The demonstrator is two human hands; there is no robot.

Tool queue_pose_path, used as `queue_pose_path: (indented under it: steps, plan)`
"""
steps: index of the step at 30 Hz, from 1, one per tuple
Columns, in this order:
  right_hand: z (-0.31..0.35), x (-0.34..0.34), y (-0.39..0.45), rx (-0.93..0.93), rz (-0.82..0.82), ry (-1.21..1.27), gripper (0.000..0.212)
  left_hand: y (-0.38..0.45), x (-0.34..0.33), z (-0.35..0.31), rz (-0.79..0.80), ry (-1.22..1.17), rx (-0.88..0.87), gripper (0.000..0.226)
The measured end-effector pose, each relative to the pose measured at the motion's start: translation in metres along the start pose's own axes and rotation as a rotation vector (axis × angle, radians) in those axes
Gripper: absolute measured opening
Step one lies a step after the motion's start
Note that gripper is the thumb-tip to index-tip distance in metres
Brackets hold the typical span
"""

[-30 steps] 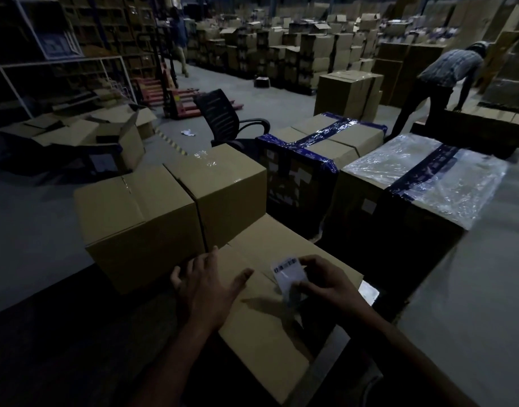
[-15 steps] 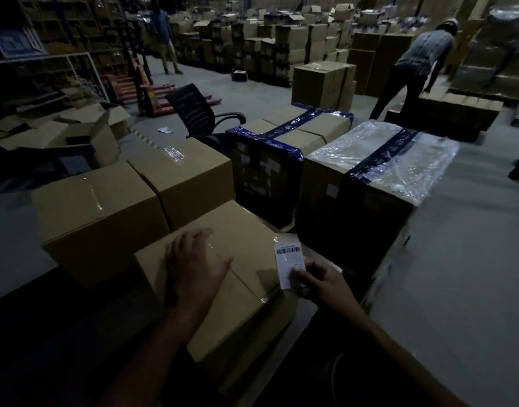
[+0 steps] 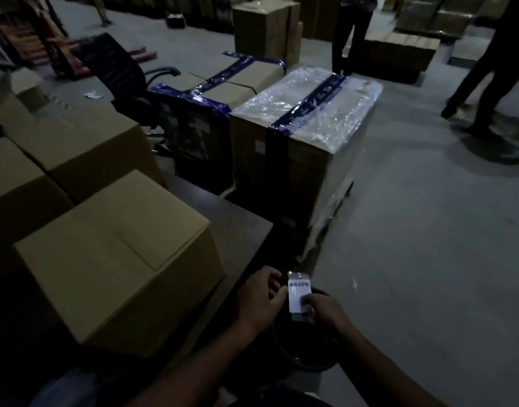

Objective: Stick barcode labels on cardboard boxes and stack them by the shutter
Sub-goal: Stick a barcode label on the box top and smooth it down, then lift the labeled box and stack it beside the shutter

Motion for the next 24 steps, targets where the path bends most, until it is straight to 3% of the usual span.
queue_pose_path:
  steps: [6,9,11,16,18,22,24]
  plan:
    - [-0.055,0.046,0.031,-0.136,-0.114,0.003,0.012,0.008,-0.052,0.014,0.242,0.082,0.168,0.028]
    - [-0.071,0.06,0.039,-0.153,-0.149,0.026,0.005,0.01,-0.061,0.009,0.238,0.142,0.19,0.027]
    - [-0.092,0.074,0.049,-0.167,-0.156,-0.007,0.016,0.011,-0.064,0.007,0.227,0.147,0.193,0.027]
    - [-0.089,0.073,0.035,-0.186,-0.019,-0.226,0.026,0.007,-0.054,0.004,0.159,0.083,0.188,0.029]
    - [-0.068,0.061,0.036,-0.097,0.051,-0.338,0.033,0.006,-0.044,0.003,0.08,0.04,0.187,0.028]
    - [-0.006,0.021,0.036,0.2,0.198,-0.482,0.01,-0.001,-0.015,-0.006,-0.126,-0.085,0.152,0.029]
    - [0.028,-0.004,0.033,0.339,0.252,-0.527,0.012,-0.008,0.003,-0.013,-0.204,-0.133,0.124,0.029]
Point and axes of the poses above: each hand's wrist, its own y-axis towards the middle knuckle, its own x-axis out of the back of the hand, z = x × y, the point moved 2 cm from there along y, towards the middle knuckle, and after that the axes turned 14 degrees about z, right-handed, at the moved point
